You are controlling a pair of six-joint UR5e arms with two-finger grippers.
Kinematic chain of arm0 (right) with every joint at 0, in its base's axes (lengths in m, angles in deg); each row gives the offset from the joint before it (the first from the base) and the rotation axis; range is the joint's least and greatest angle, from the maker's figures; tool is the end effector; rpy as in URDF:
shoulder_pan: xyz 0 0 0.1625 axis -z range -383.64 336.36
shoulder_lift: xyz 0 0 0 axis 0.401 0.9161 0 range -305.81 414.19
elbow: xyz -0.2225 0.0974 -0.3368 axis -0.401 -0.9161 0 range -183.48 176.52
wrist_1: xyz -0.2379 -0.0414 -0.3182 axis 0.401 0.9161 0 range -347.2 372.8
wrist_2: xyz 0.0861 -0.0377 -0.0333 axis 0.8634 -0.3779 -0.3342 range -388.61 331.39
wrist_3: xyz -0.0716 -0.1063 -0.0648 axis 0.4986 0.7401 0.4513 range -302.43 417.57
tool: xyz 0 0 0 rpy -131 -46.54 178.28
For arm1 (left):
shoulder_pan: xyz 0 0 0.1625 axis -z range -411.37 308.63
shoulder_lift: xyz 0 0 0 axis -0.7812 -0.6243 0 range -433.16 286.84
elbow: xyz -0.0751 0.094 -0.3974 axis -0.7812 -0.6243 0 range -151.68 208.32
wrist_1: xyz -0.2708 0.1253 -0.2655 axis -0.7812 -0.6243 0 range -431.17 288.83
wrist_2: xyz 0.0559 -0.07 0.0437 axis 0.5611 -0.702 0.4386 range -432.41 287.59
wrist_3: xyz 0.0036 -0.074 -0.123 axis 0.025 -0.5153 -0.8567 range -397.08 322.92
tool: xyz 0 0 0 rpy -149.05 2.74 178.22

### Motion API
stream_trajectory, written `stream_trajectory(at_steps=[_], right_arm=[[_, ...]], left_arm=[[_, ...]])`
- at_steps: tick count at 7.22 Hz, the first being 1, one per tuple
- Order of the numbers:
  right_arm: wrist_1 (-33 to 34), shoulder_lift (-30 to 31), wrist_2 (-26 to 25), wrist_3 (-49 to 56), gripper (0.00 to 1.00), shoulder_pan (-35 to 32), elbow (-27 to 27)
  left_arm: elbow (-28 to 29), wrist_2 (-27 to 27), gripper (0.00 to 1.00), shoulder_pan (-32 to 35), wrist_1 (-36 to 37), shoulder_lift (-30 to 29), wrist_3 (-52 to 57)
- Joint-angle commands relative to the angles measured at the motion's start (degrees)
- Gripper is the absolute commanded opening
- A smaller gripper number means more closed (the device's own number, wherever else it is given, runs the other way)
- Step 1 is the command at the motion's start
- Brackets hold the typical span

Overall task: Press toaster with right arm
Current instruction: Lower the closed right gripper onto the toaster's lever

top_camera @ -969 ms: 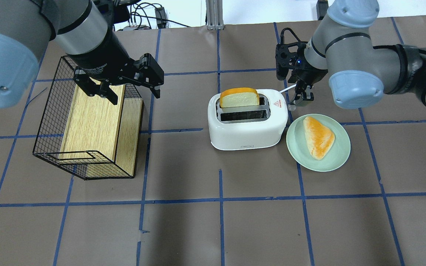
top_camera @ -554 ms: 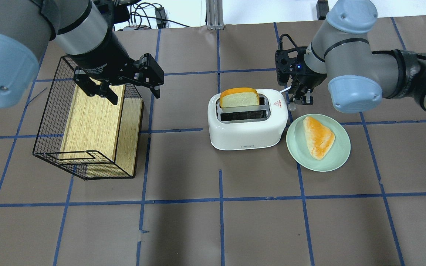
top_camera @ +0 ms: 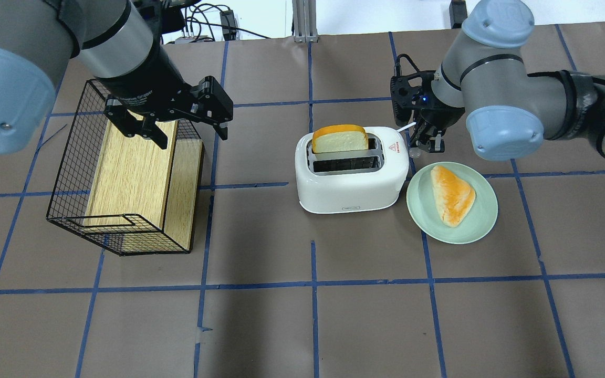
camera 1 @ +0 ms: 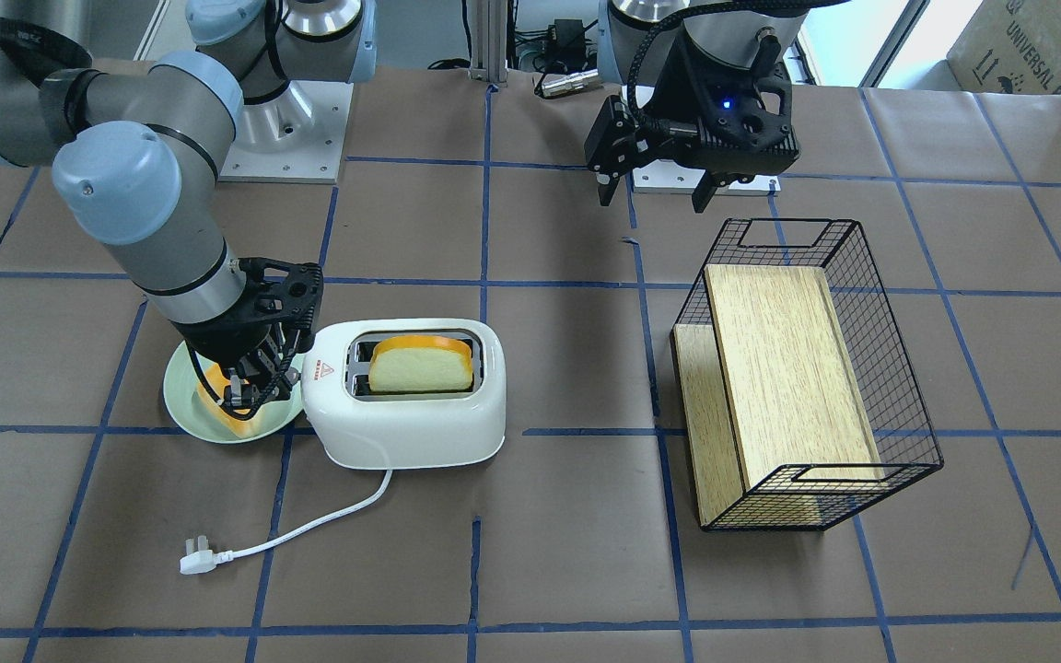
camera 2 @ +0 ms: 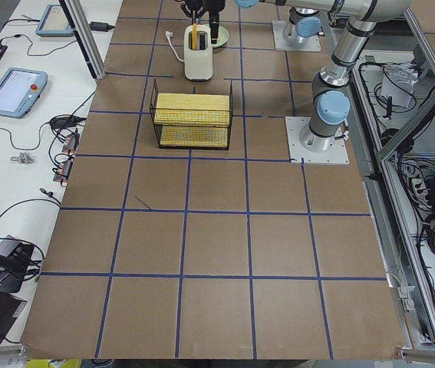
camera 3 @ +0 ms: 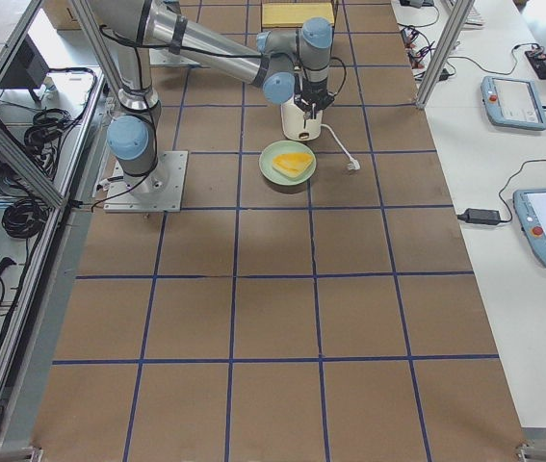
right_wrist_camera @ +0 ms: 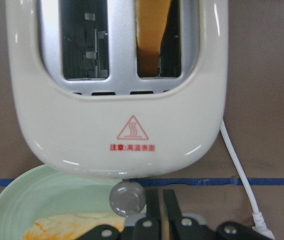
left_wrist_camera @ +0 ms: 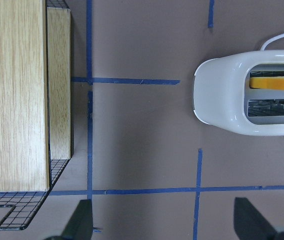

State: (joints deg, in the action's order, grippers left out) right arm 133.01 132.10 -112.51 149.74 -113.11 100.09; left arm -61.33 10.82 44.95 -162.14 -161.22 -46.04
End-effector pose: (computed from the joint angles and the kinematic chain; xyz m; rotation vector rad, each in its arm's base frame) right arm 0.1436 -0.5385 0.2709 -2.2413 2.1688 -0.2057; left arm -0.2005 -0.4458 0.4523 0.0677 -3.0207 0.0110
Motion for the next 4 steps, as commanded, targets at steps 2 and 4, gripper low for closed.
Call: stream_trajectory(at_steps=[2, 4], right_arm=[[-2.60, 0.93, -0.04, 0.37, 0.18, 0.00, -1.00], [-2.97, 1.38, 0.40, 0.38, 0.18, -0.09, -0.05]], left_arm=[[0.00, 0.00, 1.00, -0.07, 0.00, 0.00, -0.01], [0.00, -0.09, 1.00, 0.01, 0.00, 0.00, -0.01]])
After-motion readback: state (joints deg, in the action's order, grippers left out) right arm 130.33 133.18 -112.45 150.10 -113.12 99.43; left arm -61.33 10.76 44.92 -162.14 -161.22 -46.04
